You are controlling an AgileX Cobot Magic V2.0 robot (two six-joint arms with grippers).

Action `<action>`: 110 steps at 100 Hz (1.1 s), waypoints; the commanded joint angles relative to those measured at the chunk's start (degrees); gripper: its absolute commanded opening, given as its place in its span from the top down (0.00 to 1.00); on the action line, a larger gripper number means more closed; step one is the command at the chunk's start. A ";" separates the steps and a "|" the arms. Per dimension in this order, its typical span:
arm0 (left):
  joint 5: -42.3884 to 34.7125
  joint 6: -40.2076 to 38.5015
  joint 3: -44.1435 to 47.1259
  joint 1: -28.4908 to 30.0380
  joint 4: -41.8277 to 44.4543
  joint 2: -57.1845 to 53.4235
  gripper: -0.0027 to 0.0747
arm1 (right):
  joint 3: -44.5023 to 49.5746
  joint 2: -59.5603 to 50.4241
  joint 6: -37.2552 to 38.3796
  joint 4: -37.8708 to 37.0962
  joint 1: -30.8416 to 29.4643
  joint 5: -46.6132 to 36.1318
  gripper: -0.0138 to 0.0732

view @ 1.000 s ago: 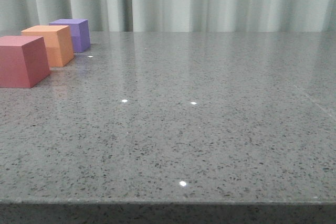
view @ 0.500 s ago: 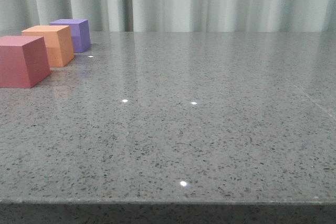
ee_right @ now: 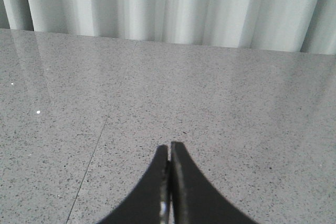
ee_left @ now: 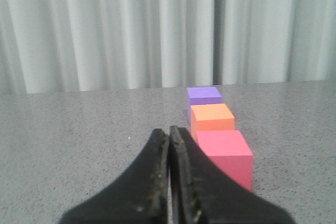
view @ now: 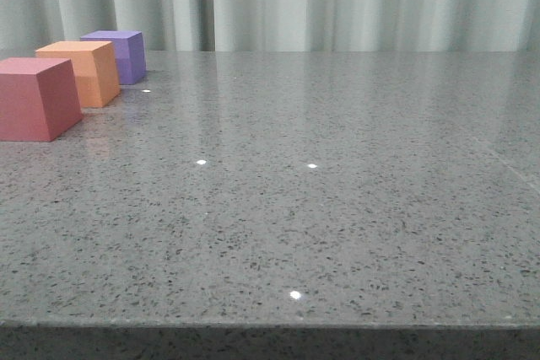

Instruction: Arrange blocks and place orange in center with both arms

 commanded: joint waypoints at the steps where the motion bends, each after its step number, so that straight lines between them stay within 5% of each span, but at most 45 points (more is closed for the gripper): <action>1: -6.39 0.34 2.57 0.94 -1.27 -2.39 0.99 | -1.38 0.40 -0.33 -0.91 -0.23 -4.72 0.92; 47: -12.95 0.34 16.19 1.96 -1.59 -9.08 0.99 | -1.38 0.40 -0.33 -0.91 -0.23 -4.70 0.92; 110: -13.19 0.34 16.20 1.96 -1.48 -9.08 0.99 | -1.38 0.40 -0.33 -0.91 -0.23 -4.70 0.92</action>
